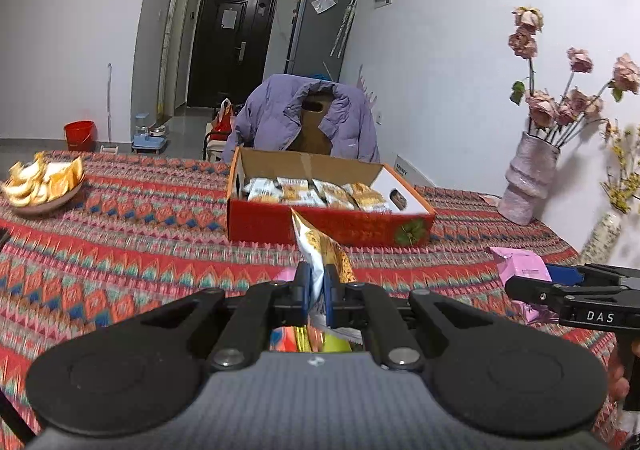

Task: Organize snacks
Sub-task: 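Carry both held packets toward the red box, then lower both packets into the red box and open both tools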

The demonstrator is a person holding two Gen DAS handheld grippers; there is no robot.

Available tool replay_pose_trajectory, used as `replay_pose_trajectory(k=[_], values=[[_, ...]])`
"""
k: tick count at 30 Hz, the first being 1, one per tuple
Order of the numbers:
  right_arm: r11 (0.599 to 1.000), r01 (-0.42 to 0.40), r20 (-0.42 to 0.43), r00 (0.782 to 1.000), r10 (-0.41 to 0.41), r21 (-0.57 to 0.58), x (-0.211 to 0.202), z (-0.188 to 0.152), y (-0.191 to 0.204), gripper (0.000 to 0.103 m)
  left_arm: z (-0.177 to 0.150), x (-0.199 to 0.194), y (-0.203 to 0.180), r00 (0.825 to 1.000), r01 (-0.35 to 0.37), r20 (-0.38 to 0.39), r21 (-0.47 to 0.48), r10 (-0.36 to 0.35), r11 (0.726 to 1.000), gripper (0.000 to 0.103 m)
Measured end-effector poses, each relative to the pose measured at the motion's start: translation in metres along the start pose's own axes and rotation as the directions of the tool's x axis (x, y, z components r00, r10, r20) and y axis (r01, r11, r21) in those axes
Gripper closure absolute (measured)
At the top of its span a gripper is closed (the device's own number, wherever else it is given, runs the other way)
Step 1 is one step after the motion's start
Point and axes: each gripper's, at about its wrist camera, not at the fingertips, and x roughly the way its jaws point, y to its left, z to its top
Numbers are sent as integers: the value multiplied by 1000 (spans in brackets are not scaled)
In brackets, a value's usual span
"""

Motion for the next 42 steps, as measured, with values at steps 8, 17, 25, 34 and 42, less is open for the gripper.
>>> replay_pose_trajectory(k=[8,17,25,34,42], values=[[996,-54,-4,999,54,78,94,54,-40,42,62,95,11,1000,4,-19,14,-4,1000,96],[998,-23,-80,996,28,56,228,96,-74,42,109,223,41,993,-13,-118,-20,11,1000,96],[998,63,-158,985,-67,-26,283,94,-80,41,90,290,72,973,-33,-230,-50,21,998,93],[999,50,-94,994,-48,12,254,107,-84,20,81,263,67,979,-32,-197,56,43,998,46],[999,36,-45,998,-36,-20,182,111,-64,19,96,181,54,995,-28,-97,85,37,996,29]])
